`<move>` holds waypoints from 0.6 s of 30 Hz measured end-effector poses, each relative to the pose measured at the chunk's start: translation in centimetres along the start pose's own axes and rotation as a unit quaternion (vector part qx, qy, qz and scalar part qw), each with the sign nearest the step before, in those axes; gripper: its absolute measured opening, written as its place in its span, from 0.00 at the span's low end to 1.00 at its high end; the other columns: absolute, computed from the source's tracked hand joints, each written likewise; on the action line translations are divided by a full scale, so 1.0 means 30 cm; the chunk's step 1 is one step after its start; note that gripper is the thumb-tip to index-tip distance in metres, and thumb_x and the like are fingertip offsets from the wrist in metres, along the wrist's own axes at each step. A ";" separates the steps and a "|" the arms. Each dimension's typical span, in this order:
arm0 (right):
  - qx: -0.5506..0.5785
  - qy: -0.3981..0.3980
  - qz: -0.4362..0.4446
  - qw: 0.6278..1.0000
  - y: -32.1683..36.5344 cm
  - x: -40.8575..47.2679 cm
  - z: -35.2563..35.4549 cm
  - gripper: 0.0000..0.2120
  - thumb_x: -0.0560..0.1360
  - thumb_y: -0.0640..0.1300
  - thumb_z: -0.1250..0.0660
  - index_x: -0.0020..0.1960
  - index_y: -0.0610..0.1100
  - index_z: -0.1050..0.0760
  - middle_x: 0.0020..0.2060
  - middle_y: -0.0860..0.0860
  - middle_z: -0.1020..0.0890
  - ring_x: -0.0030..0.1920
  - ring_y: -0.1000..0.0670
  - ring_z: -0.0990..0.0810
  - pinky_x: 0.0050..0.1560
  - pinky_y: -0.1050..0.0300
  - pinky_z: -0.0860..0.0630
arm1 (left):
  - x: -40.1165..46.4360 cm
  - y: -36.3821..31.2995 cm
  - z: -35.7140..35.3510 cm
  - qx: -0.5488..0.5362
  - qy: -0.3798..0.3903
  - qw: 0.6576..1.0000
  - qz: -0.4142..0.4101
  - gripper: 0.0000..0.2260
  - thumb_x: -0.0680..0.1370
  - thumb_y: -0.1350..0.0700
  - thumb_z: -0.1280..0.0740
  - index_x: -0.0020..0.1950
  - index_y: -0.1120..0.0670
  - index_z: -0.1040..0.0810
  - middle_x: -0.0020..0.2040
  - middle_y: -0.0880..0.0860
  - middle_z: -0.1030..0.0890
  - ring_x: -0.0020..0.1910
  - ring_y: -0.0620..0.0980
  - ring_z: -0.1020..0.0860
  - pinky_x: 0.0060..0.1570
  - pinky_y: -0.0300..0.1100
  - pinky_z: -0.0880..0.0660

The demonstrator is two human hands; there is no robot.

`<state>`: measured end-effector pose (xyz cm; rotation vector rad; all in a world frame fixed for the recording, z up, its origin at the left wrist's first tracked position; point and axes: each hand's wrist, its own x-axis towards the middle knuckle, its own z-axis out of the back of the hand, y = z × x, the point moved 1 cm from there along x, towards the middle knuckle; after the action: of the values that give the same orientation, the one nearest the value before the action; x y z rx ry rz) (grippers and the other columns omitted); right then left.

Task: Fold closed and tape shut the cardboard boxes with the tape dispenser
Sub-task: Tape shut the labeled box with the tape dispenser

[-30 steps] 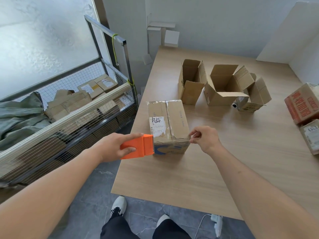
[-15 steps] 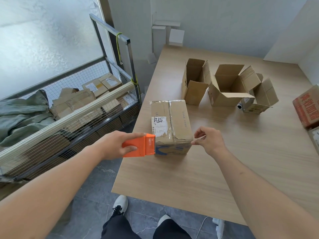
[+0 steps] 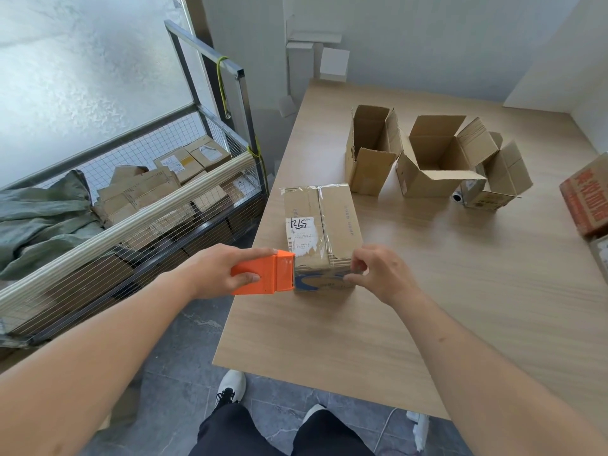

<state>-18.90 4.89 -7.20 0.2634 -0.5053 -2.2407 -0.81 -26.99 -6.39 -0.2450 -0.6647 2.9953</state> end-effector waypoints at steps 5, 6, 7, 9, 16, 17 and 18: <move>-0.024 -0.047 0.028 0.998 0.020 0.026 -0.003 0.07 0.69 0.39 0.22 0.42 0.44 0.21 0.42 0.50 0.20 0.45 0.44 0.24 0.42 0.51 0.27 | 0.003 0.006 0.001 -0.003 0.002 1.000 -0.003 0.28 0.79 0.37 0.36 0.76 0.24 0.45 0.48 0.40 0.22 0.45 0.40 0.23 0.47 0.45 0.22; -0.028 -0.043 0.026 0.998 0.019 0.029 -0.001 0.07 0.69 0.39 0.22 0.42 0.43 0.20 0.42 0.50 0.20 0.46 0.44 0.24 0.41 0.52 0.28 | 0.006 0.008 0.002 -0.004 0.004 1.000 -0.003 0.28 0.79 0.37 0.36 0.76 0.24 0.45 0.48 0.40 0.22 0.45 0.40 0.23 0.47 0.45 0.22; -0.034 -0.044 0.027 0.998 0.019 0.030 0.003 0.07 0.68 0.39 0.22 0.42 0.43 0.20 0.42 0.50 0.20 0.45 0.43 0.23 0.40 0.53 0.29 | 0.009 0.008 0.003 -0.003 0.006 1.000 -0.004 0.28 0.79 0.37 0.36 0.76 0.24 0.45 0.47 0.39 0.23 0.45 0.40 0.23 0.47 0.45 0.23; -0.037 -0.042 0.043 0.998 0.029 0.035 0.005 0.06 0.68 0.40 0.22 0.42 0.44 0.18 0.42 0.51 0.19 0.45 0.43 0.22 0.41 0.55 0.30 | 0.012 0.011 0.002 -0.001 0.011 1.000 -0.006 0.28 0.79 0.37 0.36 0.76 0.25 0.46 0.47 0.39 0.23 0.45 0.40 0.23 0.47 0.45 0.22; 0.096 0.002 0.020 0.995 0.182 0.091 -0.079 0.16 0.68 0.47 0.19 0.55 0.54 0.14 0.59 0.58 0.19 0.59 0.53 0.23 0.54 0.54 0.25 | 0.014 0.028 -0.006 -0.024 0.004 1.000 -0.005 0.28 0.79 0.38 0.34 0.75 0.24 0.43 0.46 0.40 0.22 0.44 0.40 0.23 0.46 0.44 0.23; 0.106 -0.003 0.022 0.994 0.199 0.092 -0.096 0.15 0.68 0.45 0.19 0.53 0.54 0.13 0.60 0.58 0.19 0.60 0.54 0.23 0.54 0.54 0.25 | 0.011 0.032 -0.009 -0.030 0.001 1.000 -0.005 0.28 0.79 0.38 0.34 0.75 0.24 0.43 0.46 0.40 0.22 0.43 0.41 0.23 0.45 0.44 0.23; 0.115 -0.011 0.032 0.993 0.212 0.091 -0.113 0.12 0.68 0.43 0.19 0.51 0.54 0.13 0.61 0.57 0.19 0.61 0.54 0.23 0.54 0.54 0.24 | 0.009 0.036 -0.013 -0.036 -0.001 0.999 -0.004 0.28 0.79 0.38 0.34 0.75 0.24 0.42 0.46 0.40 0.22 0.43 0.41 0.23 0.45 0.43 0.23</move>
<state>-15.23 -1.86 -7.52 0.3359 -0.7736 -2.1255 -1.04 -27.77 -7.22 -0.2411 -0.7738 2.9674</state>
